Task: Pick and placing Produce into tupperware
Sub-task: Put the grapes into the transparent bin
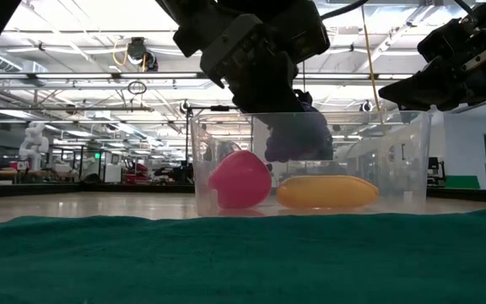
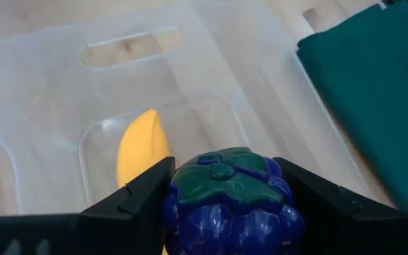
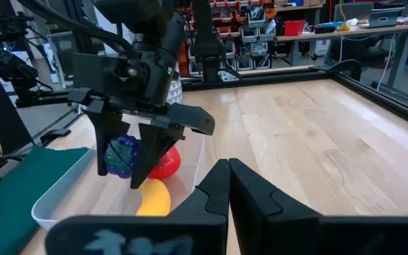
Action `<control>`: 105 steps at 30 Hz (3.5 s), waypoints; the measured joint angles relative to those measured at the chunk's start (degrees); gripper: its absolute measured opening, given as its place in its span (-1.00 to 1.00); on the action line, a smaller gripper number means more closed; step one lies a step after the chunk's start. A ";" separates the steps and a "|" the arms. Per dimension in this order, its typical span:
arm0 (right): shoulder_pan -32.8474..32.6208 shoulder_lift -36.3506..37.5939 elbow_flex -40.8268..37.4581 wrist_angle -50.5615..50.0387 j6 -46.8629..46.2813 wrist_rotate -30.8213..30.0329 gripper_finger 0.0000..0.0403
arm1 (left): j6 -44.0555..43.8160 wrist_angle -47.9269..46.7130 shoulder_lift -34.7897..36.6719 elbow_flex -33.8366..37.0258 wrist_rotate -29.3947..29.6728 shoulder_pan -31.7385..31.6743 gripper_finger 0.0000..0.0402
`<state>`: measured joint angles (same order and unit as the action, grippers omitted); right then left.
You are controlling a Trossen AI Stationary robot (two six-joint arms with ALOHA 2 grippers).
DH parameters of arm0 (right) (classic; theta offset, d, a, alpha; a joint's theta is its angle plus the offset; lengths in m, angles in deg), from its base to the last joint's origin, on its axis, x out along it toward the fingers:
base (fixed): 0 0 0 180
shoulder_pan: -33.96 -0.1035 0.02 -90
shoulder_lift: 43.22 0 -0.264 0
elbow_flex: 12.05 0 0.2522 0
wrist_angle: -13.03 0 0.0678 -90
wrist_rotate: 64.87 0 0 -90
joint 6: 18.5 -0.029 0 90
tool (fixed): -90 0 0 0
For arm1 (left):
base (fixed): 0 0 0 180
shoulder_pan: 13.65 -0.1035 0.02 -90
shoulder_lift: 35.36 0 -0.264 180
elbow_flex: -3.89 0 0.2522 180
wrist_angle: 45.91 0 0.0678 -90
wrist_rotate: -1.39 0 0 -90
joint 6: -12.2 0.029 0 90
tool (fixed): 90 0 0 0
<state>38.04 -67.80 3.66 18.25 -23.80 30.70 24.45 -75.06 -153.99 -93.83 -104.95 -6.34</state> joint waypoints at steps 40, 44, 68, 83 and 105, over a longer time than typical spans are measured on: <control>0.00 0.00 0.00 0.00 0.00 -0.05 -1.00 | -2.96 0.88 0.00 0.00 3.46 1.46 0.13; 0.01 0.00 -0.01 0.00 0.00 -0.05 -1.00 | -3.45 0.53 0.00 0.00 4.43 1.42 0.13; 0.06 -1.60 -0.01 1.07 0.00 -0.05 -1.00 | -3.01 2.30 -4.04 -0.17 3.65 1.46 0.13; 0.06 -1.62 -0.01 1.20 0.19 -0.05 -1.00 | 1.17 1.90 -4.04 -0.10 3.94 2.99 0.13; 0.06 -1.60 -0.01 1.29 0.09 -0.05 -1.00 | -0.37 2.32 -4.23 0.00 0.03 1.90 0.38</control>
<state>38.10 -69.40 3.65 19.54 -23.71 30.65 24.08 -72.74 -158.22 -93.83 -104.91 -4.44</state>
